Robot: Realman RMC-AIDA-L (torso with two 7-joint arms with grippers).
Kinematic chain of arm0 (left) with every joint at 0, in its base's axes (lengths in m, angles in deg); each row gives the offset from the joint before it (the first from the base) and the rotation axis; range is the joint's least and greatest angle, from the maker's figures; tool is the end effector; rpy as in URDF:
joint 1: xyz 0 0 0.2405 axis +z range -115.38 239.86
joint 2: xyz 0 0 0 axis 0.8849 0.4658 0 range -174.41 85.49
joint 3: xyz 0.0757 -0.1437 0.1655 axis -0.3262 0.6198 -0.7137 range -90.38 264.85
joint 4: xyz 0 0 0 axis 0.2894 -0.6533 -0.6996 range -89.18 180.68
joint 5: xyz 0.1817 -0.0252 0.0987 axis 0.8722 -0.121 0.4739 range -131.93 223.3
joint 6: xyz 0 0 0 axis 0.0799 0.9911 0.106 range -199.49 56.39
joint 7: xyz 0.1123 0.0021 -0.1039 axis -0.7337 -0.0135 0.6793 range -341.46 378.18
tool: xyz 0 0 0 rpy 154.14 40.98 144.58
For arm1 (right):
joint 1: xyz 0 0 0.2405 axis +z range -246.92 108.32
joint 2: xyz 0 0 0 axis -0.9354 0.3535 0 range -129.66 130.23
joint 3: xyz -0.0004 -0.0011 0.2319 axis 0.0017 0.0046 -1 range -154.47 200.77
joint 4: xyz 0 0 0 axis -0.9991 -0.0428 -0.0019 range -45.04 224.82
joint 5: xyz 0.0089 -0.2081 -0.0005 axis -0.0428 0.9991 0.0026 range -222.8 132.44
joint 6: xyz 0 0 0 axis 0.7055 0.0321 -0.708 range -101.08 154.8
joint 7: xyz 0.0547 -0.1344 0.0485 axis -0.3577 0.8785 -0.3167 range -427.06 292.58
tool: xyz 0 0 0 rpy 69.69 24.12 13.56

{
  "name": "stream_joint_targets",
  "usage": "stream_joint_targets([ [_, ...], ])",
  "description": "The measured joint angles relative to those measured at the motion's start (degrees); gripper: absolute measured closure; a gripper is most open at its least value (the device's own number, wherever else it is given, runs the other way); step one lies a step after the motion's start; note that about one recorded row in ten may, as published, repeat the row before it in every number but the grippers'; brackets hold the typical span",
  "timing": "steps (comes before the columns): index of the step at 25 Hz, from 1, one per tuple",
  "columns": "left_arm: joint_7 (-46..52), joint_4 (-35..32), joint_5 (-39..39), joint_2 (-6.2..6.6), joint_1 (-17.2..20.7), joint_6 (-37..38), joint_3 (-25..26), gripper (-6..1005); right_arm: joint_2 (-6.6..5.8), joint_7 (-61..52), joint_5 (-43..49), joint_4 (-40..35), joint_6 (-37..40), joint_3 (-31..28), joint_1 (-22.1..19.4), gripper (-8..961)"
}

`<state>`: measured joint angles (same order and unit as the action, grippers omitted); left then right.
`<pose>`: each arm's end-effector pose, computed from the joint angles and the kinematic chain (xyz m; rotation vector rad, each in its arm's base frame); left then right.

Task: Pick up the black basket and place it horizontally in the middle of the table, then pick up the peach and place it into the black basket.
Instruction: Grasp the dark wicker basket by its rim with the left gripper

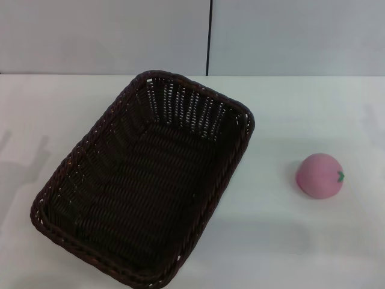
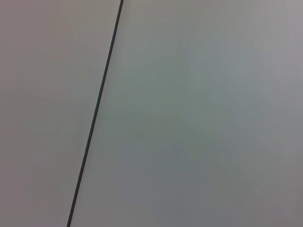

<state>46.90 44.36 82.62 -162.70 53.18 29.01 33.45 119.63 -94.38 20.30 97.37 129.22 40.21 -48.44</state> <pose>-0.3321 0.2089 0.0475 -1.5051 -0.4861 -1.0501 0.2855 0.2600 0.0350 -1.4010 0.4764 1.2590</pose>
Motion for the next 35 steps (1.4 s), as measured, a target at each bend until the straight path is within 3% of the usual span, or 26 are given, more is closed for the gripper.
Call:
stream_joint_targets([
  [9, -1.1, 0.0, 0.5, -0.08, -0.1, 0.2, -0.5, 205, 0.07, -2.0, 0.0, 0.2, 0.0, 0.0, -0.3, 234],
  [16, 1.5, -3.3, 1.4, 0.64, 0.7, -0.1, -1.7, 211, 0.08, -2.9, 0.0, 0.2, 0.3, -0.3, -0.3, 239],
  [19, 4.5, -5.2, 1.5, 2.06, 1.3, -0.9, -3.4, 213, 0.04, -3.1, 0.0, 0.2, 0.3, -0.4, -0.2, 241],
  [24, 14.0, -10.0, 5.2, 6.39, 2.2, -3.1, -5.0, 218, 0.08, -3.1, -0.2, 0.2, 1.2, -0.4, -0.4, 245],
  [27, 24.4, -18.7, 12.3, 9.33, 3.6, -6.8, -4.5, 220, 0.11, -3.2, -0.4, 0.2, 1.8, -0.4, -0.5, 247],
  [30, 32.9, -29.2, 18.2, 10.61, 5.5, -10.8, -3.6, 223, 0.07, -3.7, -0.4, 0.1, 2.6, -0.6, -0.6, 249],
  [31, 37.0, -33.7, 21.2, 10.77, 6.3, -12.7, -2.7, 224, 0.03, -3.8, -0.4, 0.1, 2.8, -0.6, -0.7, 250],
  [32, 37.0, -33.7, 21.2, 10.77, 6.3, -12.7, -2.7, 225, 0.01, -3.9, -0.4, 0.0, 3.0, -0.6, -0.7, 250],
  [35, 51.5, -50.5, 35.5, 10.21, 7.6, -15.6, 4.0, 227, -0.03, -3.9, -0.5, -0.1, 3.4, -0.6, -0.9, 252],
])
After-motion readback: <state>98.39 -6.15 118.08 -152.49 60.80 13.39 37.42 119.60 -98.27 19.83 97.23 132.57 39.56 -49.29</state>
